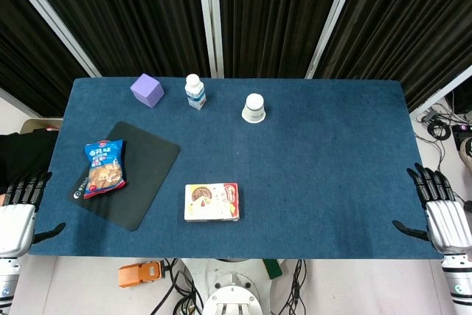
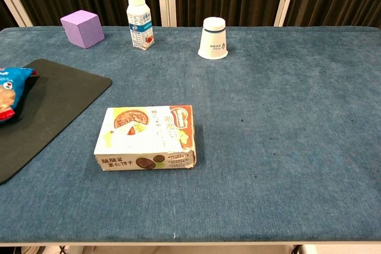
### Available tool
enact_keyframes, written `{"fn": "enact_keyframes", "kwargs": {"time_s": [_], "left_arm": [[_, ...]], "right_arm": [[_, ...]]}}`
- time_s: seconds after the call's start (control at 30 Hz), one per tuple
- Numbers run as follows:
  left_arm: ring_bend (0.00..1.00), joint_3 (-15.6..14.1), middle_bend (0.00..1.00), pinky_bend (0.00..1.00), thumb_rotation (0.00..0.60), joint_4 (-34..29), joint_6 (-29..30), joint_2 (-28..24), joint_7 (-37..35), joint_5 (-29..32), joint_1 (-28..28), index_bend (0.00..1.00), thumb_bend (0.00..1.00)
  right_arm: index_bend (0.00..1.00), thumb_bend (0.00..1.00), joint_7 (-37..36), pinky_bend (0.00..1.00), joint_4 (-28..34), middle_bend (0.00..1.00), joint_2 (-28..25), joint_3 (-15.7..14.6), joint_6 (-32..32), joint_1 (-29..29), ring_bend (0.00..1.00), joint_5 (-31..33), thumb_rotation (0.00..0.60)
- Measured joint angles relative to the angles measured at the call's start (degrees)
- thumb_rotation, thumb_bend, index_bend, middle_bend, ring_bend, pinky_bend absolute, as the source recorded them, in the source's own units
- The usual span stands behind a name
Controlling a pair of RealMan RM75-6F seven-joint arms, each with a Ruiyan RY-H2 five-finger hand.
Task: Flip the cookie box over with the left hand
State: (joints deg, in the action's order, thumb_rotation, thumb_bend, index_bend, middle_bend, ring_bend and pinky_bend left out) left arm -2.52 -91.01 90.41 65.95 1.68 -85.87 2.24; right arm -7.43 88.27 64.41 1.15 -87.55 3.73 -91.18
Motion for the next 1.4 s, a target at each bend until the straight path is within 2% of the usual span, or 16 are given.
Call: {"fn": "enact_keyframes", "kwargs": {"time_s": [0.37, 0.53, 0.67, 0.87, 0.97, 1.1, 1.4], "left_arm": [[0.0, 1.0, 0.05, 0.0, 0.6, -1.64, -0.08, -0.42, 1.14, -0.02, -0.51, 0.03, 0.0], [0.0, 2.42, 0.06, 0.0, 0.6, -6.49, -1.49, -1.5, 2.83, -0.36, 1.25, 0.05, 0.0], [0.0, 3.93, 0.06, 0.0, 0.6, -11.53, -5.59, -2.53, 3.88, -1.57, 5.09, 0.05, 0.0], [0.0, 6.29, 0.06, 0.0, 0.6, -18.93, -16.42, -2.44, 10.62, -1.01, 12.73, 0.05, 0.0], [0.0, 7.77, 0.06, 0.0, 0.6, -22.08, -22.22, -0.73, 16.22, 1.36, 17.21, 0.05, 0.0], [0.0, 9.83, 0.06, 0.0, 0.6, -24.21, -27.54, 4.53, 24.11, 7.92, 22.73, 0.05, 0.0], [0.0, 12.8, 0.06, 0.0, 0.6, -23.95, -32.17, 17.04, 36.3, 26.03, 32.76, 0.05, 0.0]], "right_arm": [[0.0, 0.09, -0.62, 0.0, -0.07, 0.0, -0.39, 0.54, -0.3, 0.31, 0.0, -0.18, 0.6], [0.0, 0.09, -0.87, 0.0, -0.35, 0.0, -0.47, 1.06, -0.21, 0.76, 0.0, -0.13, 0.6], [0.0, 0.09, -0.48, 0.0, -0.15, 0.0, -0.58, 1.17, 0.3, 1.42, 0.0, -0.74, 0.6], [0.0, 0.09, 0.15, 0.0, 0.24, 0.0, -0.75, 1.33, 1.01, 1.87, 0.0, -0.5, 0.6], [0.0, 0.09, 0.23, 0.0, 0.27, 0.0, -0.78, 1.38, 1.33, 1.95, 0.0, -0.06, 0.6], [0.0, 0.09, 0.05, 0.0, 0.04, 0.0, -0.71, 1.39, 1.87, 2.04, 0.0, 0.51, 0.6], [0.0, 0.09, -0.78, 0.0, -0.85, 0.0, -0.37, 1.28, 2.19, 1.85, 0.0, 1.25, 0.6]]}}
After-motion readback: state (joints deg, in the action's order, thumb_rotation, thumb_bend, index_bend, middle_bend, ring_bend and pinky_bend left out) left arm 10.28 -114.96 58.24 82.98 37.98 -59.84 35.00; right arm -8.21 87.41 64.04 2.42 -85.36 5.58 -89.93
